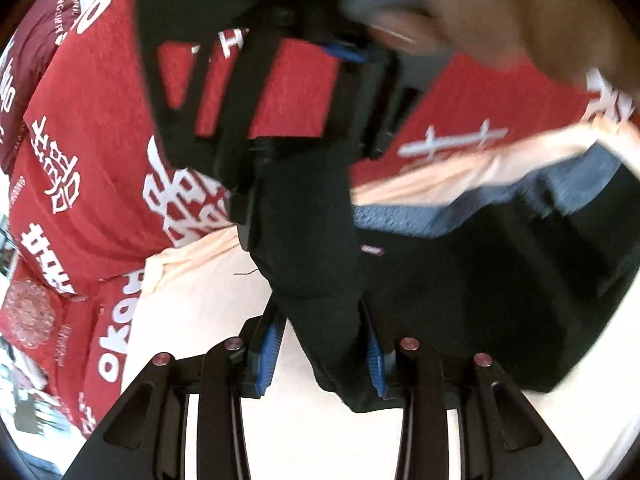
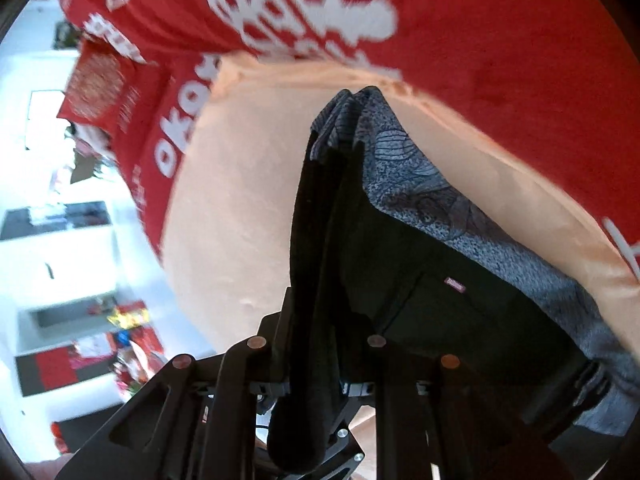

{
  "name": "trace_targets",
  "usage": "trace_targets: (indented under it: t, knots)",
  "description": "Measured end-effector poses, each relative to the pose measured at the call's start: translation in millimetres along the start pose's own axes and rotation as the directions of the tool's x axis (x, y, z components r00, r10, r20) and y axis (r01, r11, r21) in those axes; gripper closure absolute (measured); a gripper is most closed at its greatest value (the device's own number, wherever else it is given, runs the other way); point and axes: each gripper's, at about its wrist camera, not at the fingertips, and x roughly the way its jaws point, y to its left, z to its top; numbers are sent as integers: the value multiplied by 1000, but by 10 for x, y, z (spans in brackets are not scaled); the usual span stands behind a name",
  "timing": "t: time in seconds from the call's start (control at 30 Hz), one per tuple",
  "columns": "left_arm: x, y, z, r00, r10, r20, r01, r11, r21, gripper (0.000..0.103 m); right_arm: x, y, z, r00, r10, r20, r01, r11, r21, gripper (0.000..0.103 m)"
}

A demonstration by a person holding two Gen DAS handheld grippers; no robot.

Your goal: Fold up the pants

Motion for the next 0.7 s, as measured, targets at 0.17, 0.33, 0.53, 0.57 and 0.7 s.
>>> trace_targets:
  t: [0.17, 0.33, 0.53, 0.57, 0.7]
  knots:
    - [-343, -141, 268, 993, -113, 27, 114, 991, -71, 65, -491, -240, -362, 988, 94, 121, -96, 995, 4, 85]
    - [-584, -559, 513, 982, -182, 53, 184, 983, -28, 65, -1027, -565, -833, 956, 158, 249, -170, 985, 30, 85]
    - [-767, -1288, 801, 965, -252, 71, 247, 966, 70, 65, -1545, -1093, -1378, 914, 158, 373, -204, 975, 86, 85]
    - [-793, -1430, 838, 963, -261, 68, 255, 963, 89, 65, -1622, -1225, -1476, 905, 156, 395, -211, 972, 99, 85]
    - [-831, -1851, 939, 958, -285, 43, 277, 951, 140, 65, -1894, -1738, -1899, 872, 160, 464, -253, 956, 147, 85]
